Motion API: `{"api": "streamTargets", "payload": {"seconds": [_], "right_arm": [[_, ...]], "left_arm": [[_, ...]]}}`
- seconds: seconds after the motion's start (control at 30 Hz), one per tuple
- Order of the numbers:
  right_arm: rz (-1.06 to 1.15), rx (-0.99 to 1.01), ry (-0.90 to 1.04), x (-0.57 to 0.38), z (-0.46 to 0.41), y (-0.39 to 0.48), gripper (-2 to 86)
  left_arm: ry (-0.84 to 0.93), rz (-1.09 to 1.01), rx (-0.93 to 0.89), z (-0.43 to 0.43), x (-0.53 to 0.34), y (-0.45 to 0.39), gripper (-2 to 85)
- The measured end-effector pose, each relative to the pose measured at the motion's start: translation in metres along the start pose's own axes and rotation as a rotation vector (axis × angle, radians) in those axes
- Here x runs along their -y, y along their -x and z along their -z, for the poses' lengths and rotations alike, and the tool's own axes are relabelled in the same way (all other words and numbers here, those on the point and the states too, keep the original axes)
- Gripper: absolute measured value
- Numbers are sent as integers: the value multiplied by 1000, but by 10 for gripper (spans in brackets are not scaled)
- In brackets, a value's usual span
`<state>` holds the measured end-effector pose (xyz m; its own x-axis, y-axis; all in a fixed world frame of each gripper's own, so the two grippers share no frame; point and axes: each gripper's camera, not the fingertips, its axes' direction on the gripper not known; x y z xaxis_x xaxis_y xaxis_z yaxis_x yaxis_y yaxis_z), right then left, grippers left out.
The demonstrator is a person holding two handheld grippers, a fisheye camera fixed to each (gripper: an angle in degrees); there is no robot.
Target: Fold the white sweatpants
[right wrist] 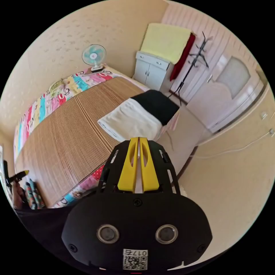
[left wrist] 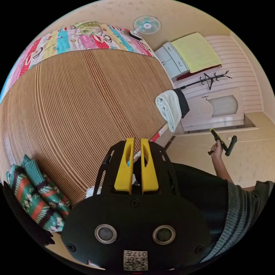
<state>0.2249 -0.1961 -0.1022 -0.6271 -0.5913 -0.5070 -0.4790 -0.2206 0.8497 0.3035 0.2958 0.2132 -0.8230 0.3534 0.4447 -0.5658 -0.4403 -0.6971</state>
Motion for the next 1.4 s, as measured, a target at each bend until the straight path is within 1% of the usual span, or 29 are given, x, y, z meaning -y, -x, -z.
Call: {"api": "streamTargets", "payload": {"seconds": [0.03,0.1,0.2,0.3,0.37,0.47,0.63,0.73,0.8,0.83,0.87,0.9,0.93,0.97,1.0,1.03,1.1,1.13,1.17,1.2,1.23,1.27,1.33,1.4], "right_arm": [[-47,64,22,6,-8,-14,10],[-225,276,53,26,-36,-67,18],[-414,395,117,47,-75,-117,45],[-496,502,224,70,-121,-150,81],[-522,532,271,83,-144,-162,94],[-541,543,363,106,-182,-174,106],[-571,538,402,142,-210,-172,105],[-572,552,441,161,-224,-164,89],[-607,578,453,175,-211,-151,60],[-590,583,440,179,-201,-144,52],[-514,626,385,190,-173,-129,43],[-453,710,310,200,-141,-112,36],[-436,763,274,205,-125,-104,33],[-395,881,199,217,-94,-84,29],[-308,964,162,233,-69,-57,25],[-243,1000,142,242,-57,-40,24],[106,1168,85,277,-24,40,20],[207,1227,93,284,-21,62,19],[343,1330,167,295,-22,103,17],[417,1370,278,303,-25,137,15],[446,1369,309,305,-24,149,14],[478,1330,290,304,-13,160,13],[448,1215,219,297,-1,153,15],[256,983,211,279,-14,118,23]], "left_arm": [[-13,11,-9,-10,9,-7,32],[-20,41,-9,-27,19,-14,13],[50,133,75,-65,36,-18,-2],[71,144,29,-97,51,-27,-4],[76,140,17,-115,61,-33,-4],[127,177,70,-154,80,-42,-3],[157,185,86,-220,106,-68,-2],[194,239,105,-260,110,-69,-2],[191,248,93,-279,110,-66,-2],[189,264,84,-290,109,-61,-2],[187,275,79,-295,108,-59,-3],[180,299,67,-304,107,-52,-3],[169,320,60,-311,106,-47,-4],[162,329,59,-314,107,-44,-4],[151,343,66,-320,108,-40,-4],[146,350,76,-327,111,-36,-4],[148,339,86,-341,118,-34,-5],[160,318,95,-353,126,-34,-5],[168,307,101,-359,130,-34,-6],[185,285,111,-373,138,-34,-6],[197,266,116,-385,146,-35,-6],[197,258,115,-390,150,-35,-6],[163,215,94,-402,161,-40,-6],[135,187,88,-409,163,-40,-4]]}}
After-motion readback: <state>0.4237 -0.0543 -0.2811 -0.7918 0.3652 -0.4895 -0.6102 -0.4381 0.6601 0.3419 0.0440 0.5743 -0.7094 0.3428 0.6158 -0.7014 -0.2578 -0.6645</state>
